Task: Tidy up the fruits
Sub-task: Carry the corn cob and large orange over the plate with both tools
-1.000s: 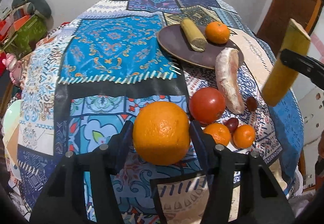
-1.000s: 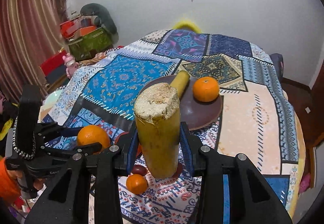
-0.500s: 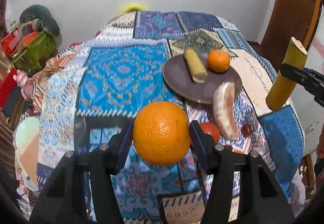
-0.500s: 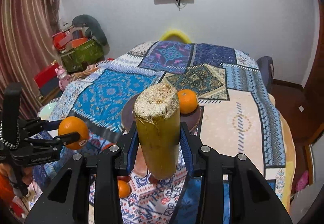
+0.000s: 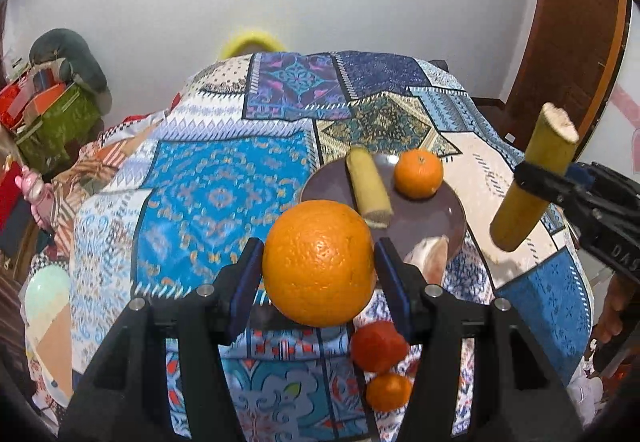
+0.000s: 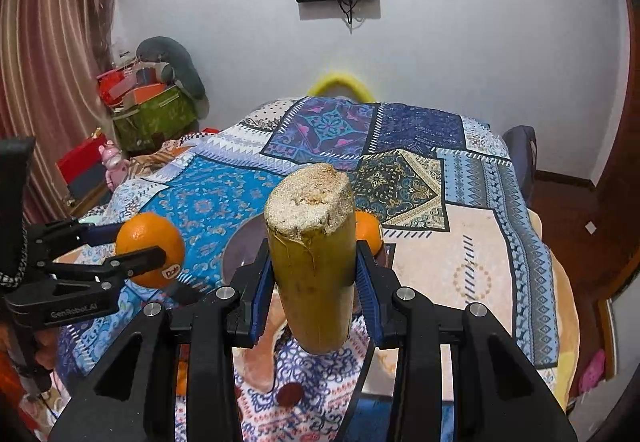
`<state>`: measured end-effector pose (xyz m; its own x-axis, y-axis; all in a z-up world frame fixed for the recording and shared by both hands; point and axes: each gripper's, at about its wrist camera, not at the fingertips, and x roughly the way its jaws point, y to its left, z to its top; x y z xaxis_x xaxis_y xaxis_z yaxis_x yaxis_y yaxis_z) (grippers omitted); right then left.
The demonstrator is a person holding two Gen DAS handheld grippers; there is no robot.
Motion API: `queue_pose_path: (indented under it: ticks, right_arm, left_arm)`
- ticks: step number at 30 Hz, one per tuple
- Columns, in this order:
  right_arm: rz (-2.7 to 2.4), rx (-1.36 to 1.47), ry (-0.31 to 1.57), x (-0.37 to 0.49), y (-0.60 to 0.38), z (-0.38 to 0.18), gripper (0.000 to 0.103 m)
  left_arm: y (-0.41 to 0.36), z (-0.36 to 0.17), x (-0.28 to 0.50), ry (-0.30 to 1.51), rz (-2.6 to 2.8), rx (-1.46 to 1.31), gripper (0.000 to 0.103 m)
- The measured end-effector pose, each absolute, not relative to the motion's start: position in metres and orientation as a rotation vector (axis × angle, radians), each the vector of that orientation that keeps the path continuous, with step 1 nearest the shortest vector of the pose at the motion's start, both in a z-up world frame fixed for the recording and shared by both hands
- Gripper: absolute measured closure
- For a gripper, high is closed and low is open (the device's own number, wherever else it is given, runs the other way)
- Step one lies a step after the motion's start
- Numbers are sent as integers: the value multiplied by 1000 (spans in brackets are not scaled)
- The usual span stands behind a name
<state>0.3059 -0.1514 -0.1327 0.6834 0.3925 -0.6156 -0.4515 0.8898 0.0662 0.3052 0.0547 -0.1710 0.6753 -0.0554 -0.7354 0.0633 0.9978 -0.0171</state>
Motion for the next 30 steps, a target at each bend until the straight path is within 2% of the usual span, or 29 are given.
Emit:
queue_pose_path:
  ticks: [27,30]
  right_arm:
    - [554,-123,799,389,-113,-185,68]
    - [554,-124,803,395,-111,-191,68]
  left_arm:
    - [50,-230,409,881,-92,11,47]
    - [51,-235,419,893,-114,-20,50]
